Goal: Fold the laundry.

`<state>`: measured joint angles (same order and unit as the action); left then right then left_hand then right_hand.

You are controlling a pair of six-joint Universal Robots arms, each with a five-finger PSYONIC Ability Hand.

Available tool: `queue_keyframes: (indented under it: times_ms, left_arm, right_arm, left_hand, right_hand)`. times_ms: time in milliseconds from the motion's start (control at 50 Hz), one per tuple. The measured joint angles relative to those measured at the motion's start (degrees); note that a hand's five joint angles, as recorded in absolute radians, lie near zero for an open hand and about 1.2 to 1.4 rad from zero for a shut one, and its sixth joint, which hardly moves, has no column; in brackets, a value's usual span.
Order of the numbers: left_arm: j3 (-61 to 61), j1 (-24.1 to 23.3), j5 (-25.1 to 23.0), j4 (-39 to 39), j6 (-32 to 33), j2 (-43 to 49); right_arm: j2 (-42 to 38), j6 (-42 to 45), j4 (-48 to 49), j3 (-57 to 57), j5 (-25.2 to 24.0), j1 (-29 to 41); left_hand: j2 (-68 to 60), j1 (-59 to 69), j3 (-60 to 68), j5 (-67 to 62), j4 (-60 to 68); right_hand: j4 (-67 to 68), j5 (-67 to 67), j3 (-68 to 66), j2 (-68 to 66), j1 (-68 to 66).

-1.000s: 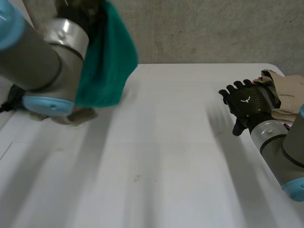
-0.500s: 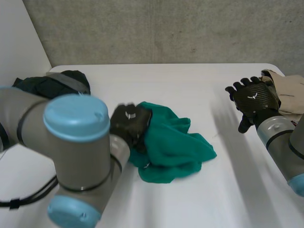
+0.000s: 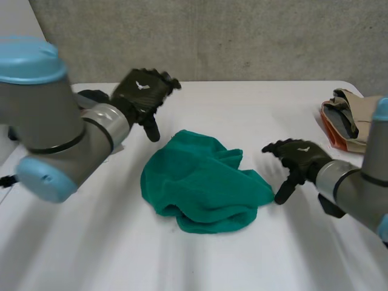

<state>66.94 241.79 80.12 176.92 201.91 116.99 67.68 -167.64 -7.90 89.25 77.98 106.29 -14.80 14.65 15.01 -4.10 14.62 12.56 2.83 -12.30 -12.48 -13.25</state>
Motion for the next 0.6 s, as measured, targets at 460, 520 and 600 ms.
queue_keyframes:
  times_ms: [460, 520, 600]
  left_arm:
    - [-16.7, -1.3, -2.2, 0.5, 24.2, 29.0]
    - [-19.4, -1.8, -0.5, 3.7, 23.5, 29.0]
    - [-24.7, -2.2, 4.7, 13.1, 19.9, 28.2]
  right_arm:
    - [-12.8, 5.2, 12.4, -5.7, 7.8, 10.0]
    - [-12.4, 7.7, 15.5, -8.6, 8.7, 10.1]
    - [-10.9, 13.0, 20.8, -15.0, 10.1, 9.9]
  left_hand:
    - [-50.7, 51.7, 50.0, -49.8, 50.3]
    - [-53.6, 51.9, 53.0, -51.1, 53.9]
    - [-53.7, 51.9, 53.1, -51.1, 54.1]
  right_hand:
    - [54.4, 51.7, -54.3, -54.5, -49.5]
    - [55.8, 51.8, -55.5, -54.6, -49.5]
    - [55.9, 51.8, -55.6, -54.6, -49.5]
